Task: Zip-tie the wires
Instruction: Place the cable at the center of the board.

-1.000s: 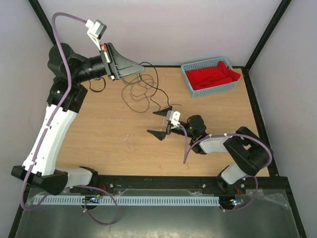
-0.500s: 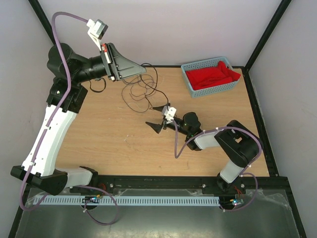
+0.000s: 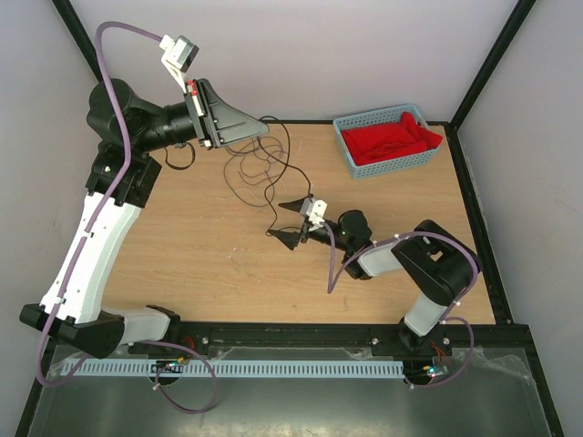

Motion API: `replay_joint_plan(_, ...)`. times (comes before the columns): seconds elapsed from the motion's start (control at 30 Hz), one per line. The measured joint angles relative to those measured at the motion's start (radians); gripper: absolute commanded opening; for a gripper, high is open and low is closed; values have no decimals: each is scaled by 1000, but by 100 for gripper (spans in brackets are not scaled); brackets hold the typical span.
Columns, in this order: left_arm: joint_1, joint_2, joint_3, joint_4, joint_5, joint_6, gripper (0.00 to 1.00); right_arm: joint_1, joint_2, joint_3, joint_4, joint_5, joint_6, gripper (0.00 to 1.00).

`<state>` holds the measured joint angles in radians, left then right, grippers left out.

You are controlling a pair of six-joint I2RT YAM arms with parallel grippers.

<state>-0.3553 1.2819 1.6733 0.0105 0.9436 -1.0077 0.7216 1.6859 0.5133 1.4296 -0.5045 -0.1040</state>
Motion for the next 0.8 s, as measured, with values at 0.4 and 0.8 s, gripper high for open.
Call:
replay_joint_plan(0.4,0,2,0,0,0,0,0,0,-69,-113,-30,6,-53,90)
replay_joint_plan(0.8,-15,2,0,0,0,-6,0,0,-154,-84,-259,-3,-215,95)
